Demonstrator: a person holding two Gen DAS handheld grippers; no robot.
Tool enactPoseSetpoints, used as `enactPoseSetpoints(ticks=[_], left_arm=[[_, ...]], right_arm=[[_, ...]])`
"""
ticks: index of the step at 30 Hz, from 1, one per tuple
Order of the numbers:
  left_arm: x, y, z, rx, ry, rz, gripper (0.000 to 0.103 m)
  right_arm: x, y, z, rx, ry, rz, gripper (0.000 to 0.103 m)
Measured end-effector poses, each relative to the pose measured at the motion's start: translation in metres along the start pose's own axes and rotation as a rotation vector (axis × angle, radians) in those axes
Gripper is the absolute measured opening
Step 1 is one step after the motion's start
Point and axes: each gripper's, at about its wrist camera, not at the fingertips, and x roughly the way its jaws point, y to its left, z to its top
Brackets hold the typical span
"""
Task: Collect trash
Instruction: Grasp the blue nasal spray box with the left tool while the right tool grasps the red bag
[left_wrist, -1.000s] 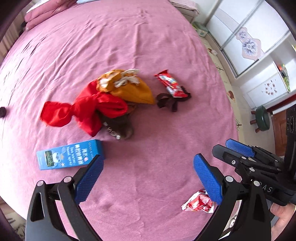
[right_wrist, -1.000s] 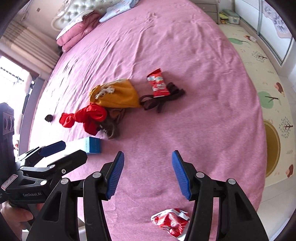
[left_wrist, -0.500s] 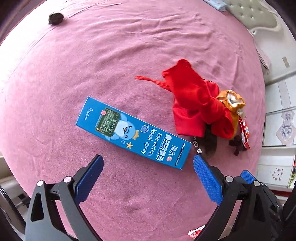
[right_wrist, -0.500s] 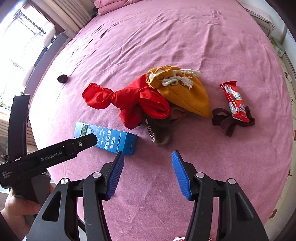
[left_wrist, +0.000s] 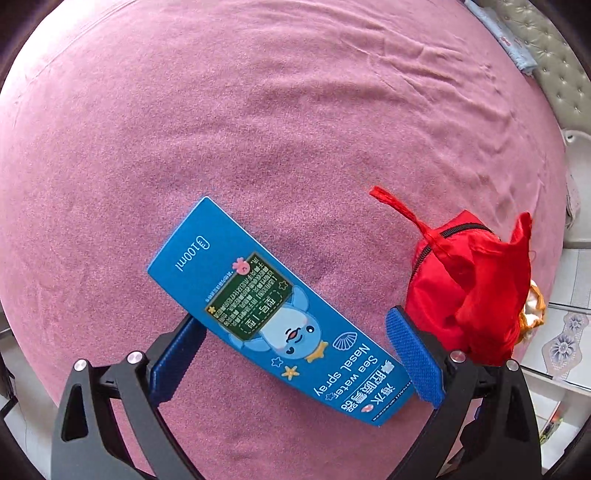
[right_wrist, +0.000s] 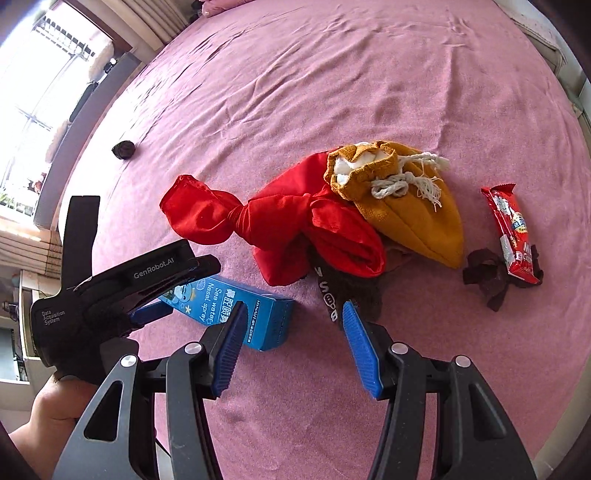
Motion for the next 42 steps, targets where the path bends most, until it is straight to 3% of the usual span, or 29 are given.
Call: enactPoseSetpoints(ticks=[2, 8, 14, 20, 26, 32, 38, 42], left_arm=[[0.008, 0.002, 0.002, -0.031, 0.024, 0.012, 0.093], [0.024, 0.005, 0.0, -0.11, 0.087, 0.055, 0.067], [0.018, -0.014, 0.0, 0.01, 0.053, 0.063, 0.057], [-0.001, -0.013, -0.006, 0.117, 0.025, 0.051, 0.055], [-0.013, 0.001, -0.009, 0.131, 0.04, 0.022, 0.055], [-0.005, -0.01, 0.006, 0.129, 0.065, 0.0, 0.055], [0.0, -0.007, 0.013, 0.138, 0.072, -0.018, 0.055], [-0.007, -0.002, 0.012, 0.165, 0.062, -0.023, 0.055]], right_arm=[[0.003, -0.002, 0.002, 0.008, 0.006, -0.001, 0.054], [0.007, -0.003, 0.007, -0.002, 0.013, -0.007, 0.054], [0.004, -0.002, 0.023, 0.048, -0.011, 0.041, 0.054], [0.002, 0.017, 0.037, -0.028, -0.05, 0.003, 0.054], [0.02, 0.033, 0.047, -0.109, -0.044, -0.062, 0.064], [0.045, 0.037, 0.058, -0.144, -0.003, -0.118, 0.064], [0.046, 0.03, 0.063, -0.105, 0.009, -0.07, 0.046], [0.03, 0.03, 0.055, -0.088, -0.022, -0.032, 0.04]])
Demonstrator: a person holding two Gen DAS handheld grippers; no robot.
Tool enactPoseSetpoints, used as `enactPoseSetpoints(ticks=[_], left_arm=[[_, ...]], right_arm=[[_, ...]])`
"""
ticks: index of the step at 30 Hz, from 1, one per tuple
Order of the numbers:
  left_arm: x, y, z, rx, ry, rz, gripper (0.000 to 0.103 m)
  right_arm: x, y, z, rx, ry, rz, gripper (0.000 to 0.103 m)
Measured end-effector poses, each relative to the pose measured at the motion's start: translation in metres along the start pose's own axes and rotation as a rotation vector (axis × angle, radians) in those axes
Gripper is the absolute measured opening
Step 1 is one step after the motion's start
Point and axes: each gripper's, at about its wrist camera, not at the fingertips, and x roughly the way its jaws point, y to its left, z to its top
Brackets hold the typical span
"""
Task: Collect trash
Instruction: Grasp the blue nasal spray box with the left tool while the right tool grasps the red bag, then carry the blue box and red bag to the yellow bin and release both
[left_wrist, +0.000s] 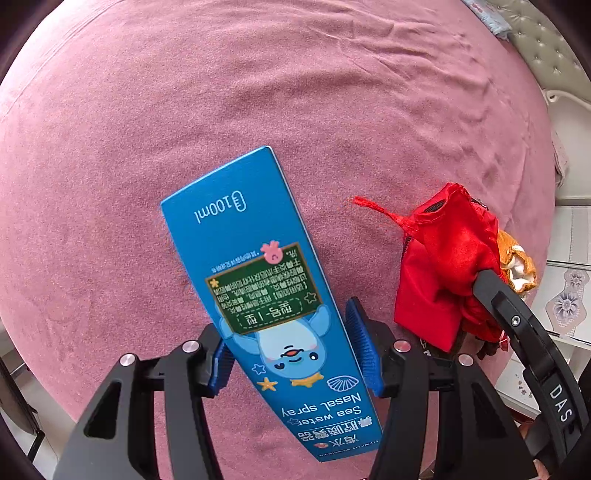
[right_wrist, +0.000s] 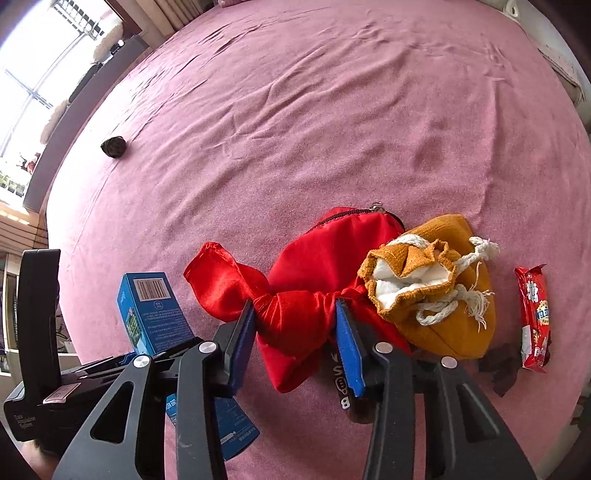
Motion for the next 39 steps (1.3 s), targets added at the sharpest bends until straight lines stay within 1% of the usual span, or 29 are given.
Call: enactPoseSetpoints(ticks=[4, 8, 13, 17, 25, 34, 39], left_arm=[[-0.011, -0.006, -0.002, 0.045, -0.014, -0.01, 0.055], [-0.023, -0.015, -0.009, 0.094, -0.022, -0.027, 0.055], [-0.039, -0.037, -0.028, 0.161, -0.023, -0.062, 0.055], [-0.051, -0.057, -0.047, 0.228, -0.022, -0.086, 0.055], [-0.051, -0.115, -0.088, 0.359, 0.009, -0.114, 0.055], [-0.037, -0.195, -0.154, 0.558, 0.071, -0.119, 0.055], [-0.022, -0.238, -0.192, 0.658, 0.117, -0.12, 0.055]], right_arm=[[-0.024, 0.001, -0.008, 0.013, -0.047, 0.024, 0.038], [-0.052, -0.003, -0.018, 0.058, -0.083, 0.065, 0.038], [-0.087, -0.011, -0.035, 0.11, -0.136, 0.093, 0.038], [-0.111, -0.026, -0.055, 0.166, -0.169, 0.084, 0.038], [-0.152, -0.079, -0.103, 0.302, -0.23, 0.026, 0.039], [-0.197, -0.158, -0.175, 0.496, -0.304, -0.058, 0.039], [-0.218, -0.203, -0.217, 0.61, -0.342, -0.092, 0.039]])
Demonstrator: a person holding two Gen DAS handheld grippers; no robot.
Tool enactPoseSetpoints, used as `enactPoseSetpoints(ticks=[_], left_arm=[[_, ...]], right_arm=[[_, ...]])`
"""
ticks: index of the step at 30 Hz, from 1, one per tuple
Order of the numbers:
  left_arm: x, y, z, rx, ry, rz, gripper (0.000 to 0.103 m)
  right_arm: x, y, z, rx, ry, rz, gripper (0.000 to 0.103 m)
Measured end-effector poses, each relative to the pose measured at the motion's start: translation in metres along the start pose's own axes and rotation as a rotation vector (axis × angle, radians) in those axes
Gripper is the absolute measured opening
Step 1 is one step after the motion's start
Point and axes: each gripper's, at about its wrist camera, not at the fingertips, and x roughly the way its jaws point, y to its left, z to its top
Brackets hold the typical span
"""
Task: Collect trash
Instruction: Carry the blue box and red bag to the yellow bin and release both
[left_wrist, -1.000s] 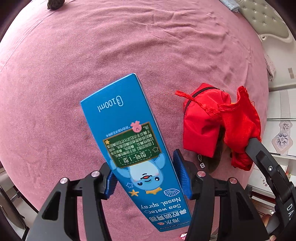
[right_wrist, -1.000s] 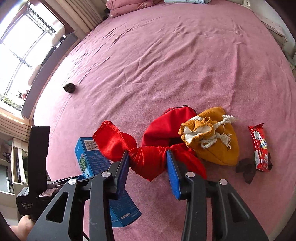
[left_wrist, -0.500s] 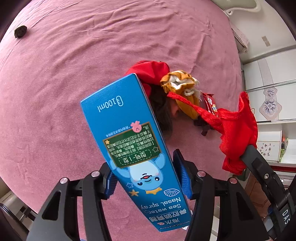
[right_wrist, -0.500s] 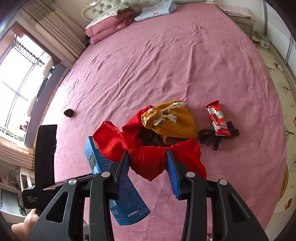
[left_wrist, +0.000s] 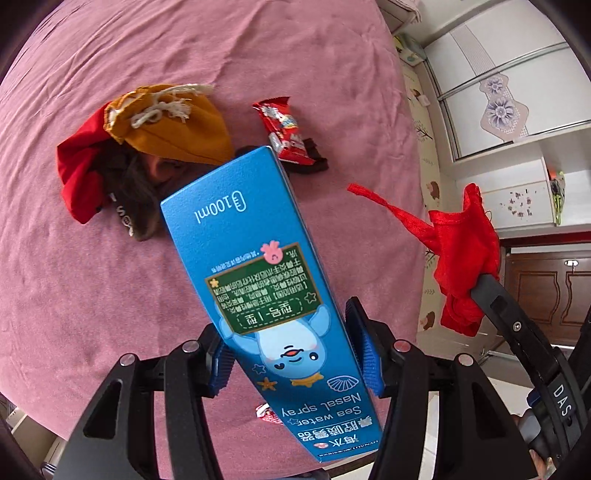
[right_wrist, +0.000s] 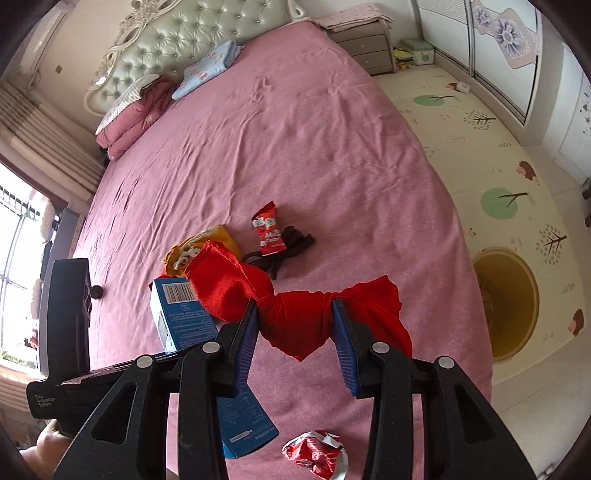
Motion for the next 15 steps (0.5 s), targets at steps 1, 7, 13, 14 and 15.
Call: enactPoseSetpoints(ticks=[1, 7, 13, 14, 15], left_arm=[[0.004, -0.011, -0.001, 0.017, 0.009, -0.002, 0.055], [0.033, -0.079, -0.003, 0.117, 0.058, -0.009, 0.055], [0.062, -0.141, -0.006, 0.215, 0.098, -0.009, 0.055], [0.067, -0.15, -0.007, 0.232, 0.104, -0.009, 0.055], [0.072, -0.16, -0.006, 0.246, 0.111, -0.01, 0.055]], right_arm=[[-0.004, -0.011, 0.0, 0.023, -0.009, -0.005, 0.039], [-0.025, -0.076, -0.006, 0.142, -0.05, -0.038, 0.039], [-0.04, -0.138, -0.011, 0.257, -0.086, -0.073, 0.039], [-0.042, -0.148, -0.012, 0.277, -0.093, -0.078, 0.039], [-0.045, -0.158, -0.013, 0.294, -0.099, -0.085, 0.039]])
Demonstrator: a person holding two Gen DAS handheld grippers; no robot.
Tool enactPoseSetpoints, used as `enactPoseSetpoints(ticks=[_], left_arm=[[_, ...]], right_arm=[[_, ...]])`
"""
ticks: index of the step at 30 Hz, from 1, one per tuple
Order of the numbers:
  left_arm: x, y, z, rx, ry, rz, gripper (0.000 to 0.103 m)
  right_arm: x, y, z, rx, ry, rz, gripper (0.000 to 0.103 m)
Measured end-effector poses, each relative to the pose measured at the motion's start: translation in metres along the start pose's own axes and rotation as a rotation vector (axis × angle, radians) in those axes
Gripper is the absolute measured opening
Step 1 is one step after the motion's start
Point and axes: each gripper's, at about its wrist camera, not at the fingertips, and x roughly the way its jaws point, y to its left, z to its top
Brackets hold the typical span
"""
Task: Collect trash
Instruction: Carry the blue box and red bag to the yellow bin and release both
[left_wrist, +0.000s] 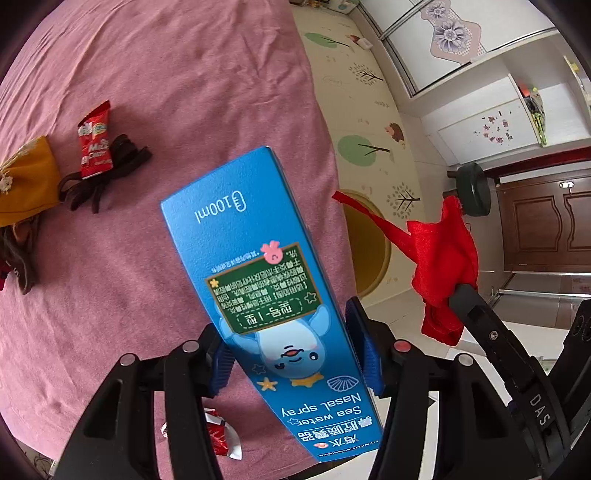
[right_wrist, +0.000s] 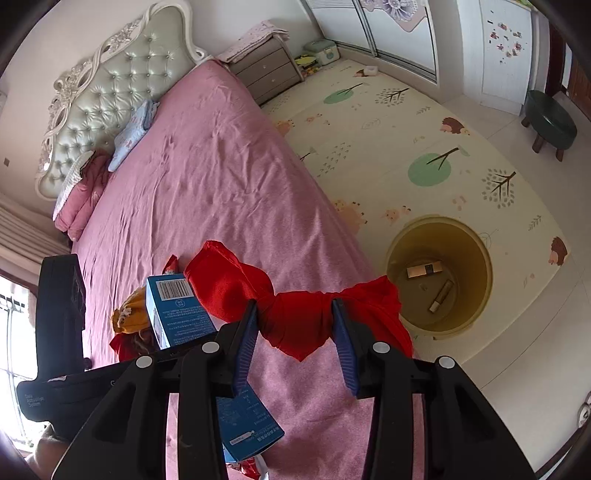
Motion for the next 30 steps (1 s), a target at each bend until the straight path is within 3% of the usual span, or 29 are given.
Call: enactPoseSetpoints(ticks=[9, 13, 21, 22, 23, 24, 25, 26, 30], left_arm=[[0.055, -0.076, 0.029, 0.111, 0.049, 0.001, 0.055], [0.076, -0.102, 0.042, 0.159, 0.061, 0.007, 0.055], [0.099, -0.141, 0.057, 0.224, 0.069, -0.011, 0.056], [0.1, -0.145, 0.059, 0.228, 0.069, -0.043, 0.055], [0.1, -0.149, 0.06, 0.238, 0.065, -0.06, 0.059], [0.099, -0.153, 0.061, 0.252, 0.053, -0.05, 0.081], [0.098, -0.156, 0.062, 0.262, 0.034, -0.034, 0.092], [0.095, -0.157, 0.063, 0.266, 0.013, -0.023, 0.098], [0.096, -0.155, 0.068, 0.284, 0.026, 0.0, 0.098]], right_arm=[[-0.009, -0.083, 0.026, 0.146, -0.068, -0.062, 0.039], [-0.006, -0.112, 0.04, 0.226, -0.088, -0.052, 0.04], [-0.001, -0.14, 0.059, 0.288, -0.109, -0.058, 0.041], [-0.002, -0.141, 0.062, 0.301, -0.118, -0.063, 0.049], [-0.004, -0.142, 0.064, 0.317, -0.13, -0.083, 0.058], [-0.008, -0.143, 0.066, 0.326, -0.142, -0.095, 0.064], [-0.012, -0.144, 0.069, 0.326, -0.16, -0.096, 0.07], [-0.015, -0.144, 0.071, 0.325, -0.17, -0.097, 0.07], [-0.022, -0.143, 0.076, 0.318, -0.188, -0.094, 0.07]])
